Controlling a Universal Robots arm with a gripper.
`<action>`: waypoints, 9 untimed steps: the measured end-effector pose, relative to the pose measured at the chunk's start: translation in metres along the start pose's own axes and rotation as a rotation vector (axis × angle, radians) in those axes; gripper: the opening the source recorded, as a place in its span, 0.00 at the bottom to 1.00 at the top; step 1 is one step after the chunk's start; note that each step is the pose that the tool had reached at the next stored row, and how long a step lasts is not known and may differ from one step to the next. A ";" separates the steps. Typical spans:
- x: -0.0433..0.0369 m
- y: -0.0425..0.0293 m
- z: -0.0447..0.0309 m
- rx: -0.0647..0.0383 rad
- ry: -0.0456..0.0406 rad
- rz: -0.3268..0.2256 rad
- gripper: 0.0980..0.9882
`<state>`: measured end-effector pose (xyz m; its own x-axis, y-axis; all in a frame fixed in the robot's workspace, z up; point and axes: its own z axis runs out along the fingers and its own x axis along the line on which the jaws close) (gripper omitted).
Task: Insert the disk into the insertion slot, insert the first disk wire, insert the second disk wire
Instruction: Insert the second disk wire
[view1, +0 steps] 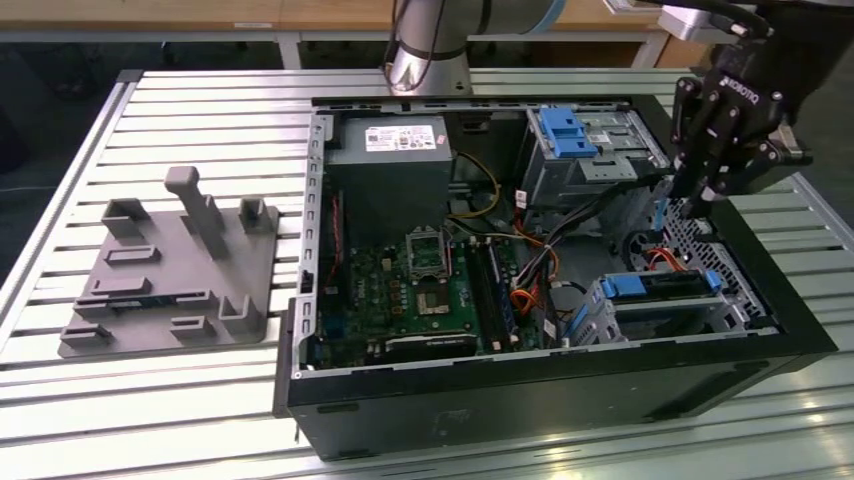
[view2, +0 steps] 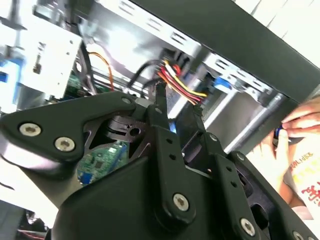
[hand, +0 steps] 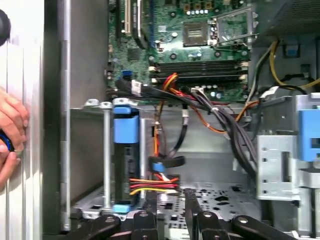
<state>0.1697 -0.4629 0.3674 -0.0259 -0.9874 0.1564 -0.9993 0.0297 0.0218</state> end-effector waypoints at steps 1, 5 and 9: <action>-0.0019 0.0006 0.0001 0.000 0.0155 0.001 0.30; -0.0061 0.0037 -0.0006 -0.001 0.0883 0.002 0.30; -0.0148 0.0103 -0.0001 0.000 0.1440 0.003 0.30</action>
<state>0.1597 -0.4480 0.3655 -0.0251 -0.9547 0.2965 -0.9992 0.0328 0.0210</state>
